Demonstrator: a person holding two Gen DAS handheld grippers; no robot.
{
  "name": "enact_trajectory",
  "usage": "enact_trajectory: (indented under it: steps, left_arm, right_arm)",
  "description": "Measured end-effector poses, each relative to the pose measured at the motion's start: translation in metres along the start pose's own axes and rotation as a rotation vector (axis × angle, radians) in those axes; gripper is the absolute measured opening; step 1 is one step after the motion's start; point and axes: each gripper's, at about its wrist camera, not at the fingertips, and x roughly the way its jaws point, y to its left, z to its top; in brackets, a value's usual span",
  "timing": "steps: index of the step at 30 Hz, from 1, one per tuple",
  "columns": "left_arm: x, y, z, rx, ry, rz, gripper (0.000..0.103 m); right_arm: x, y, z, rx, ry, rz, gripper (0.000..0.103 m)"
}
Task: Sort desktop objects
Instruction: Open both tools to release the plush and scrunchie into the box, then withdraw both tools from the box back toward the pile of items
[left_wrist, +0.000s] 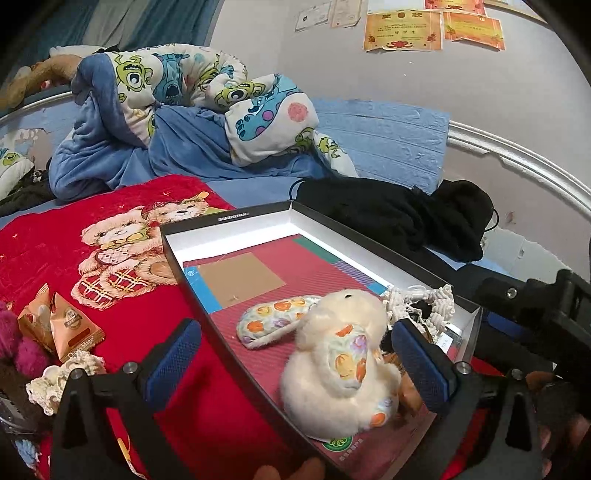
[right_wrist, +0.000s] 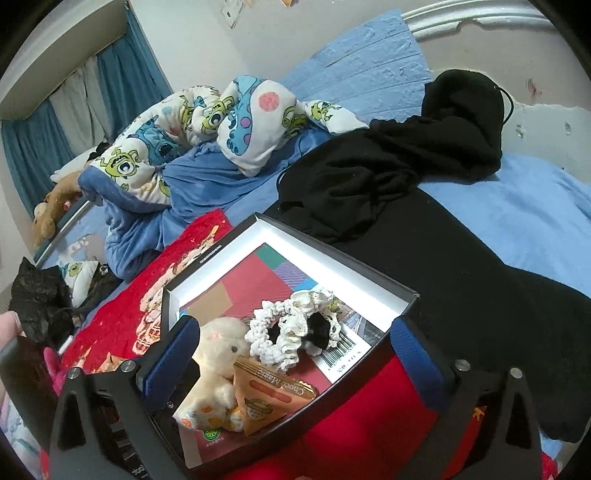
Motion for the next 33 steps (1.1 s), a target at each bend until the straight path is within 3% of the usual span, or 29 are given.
enact_trajectory:
  steps: [17,25,33]
  left_arm:
    - [-0.035,-0.002,0.000,0.039,0.012,0.043,0.103]
    - [-0.077,0.042,0.000,-0.042,0.013,0.095,0.103]
    - [-0.127,0.104,0.002,-0.079,0.027,0.204,0.103]
  right_arm:
    - [-0.026,0.037,-0.007,-0.061,-0.049,0.080,0.103]
    - [-0.027,0.054,-0.011,-0.024,-0.055,0.135,0.103]
    - [-0.023,0.105,-0.028,-0.111,-0.022,0.217,0.103]
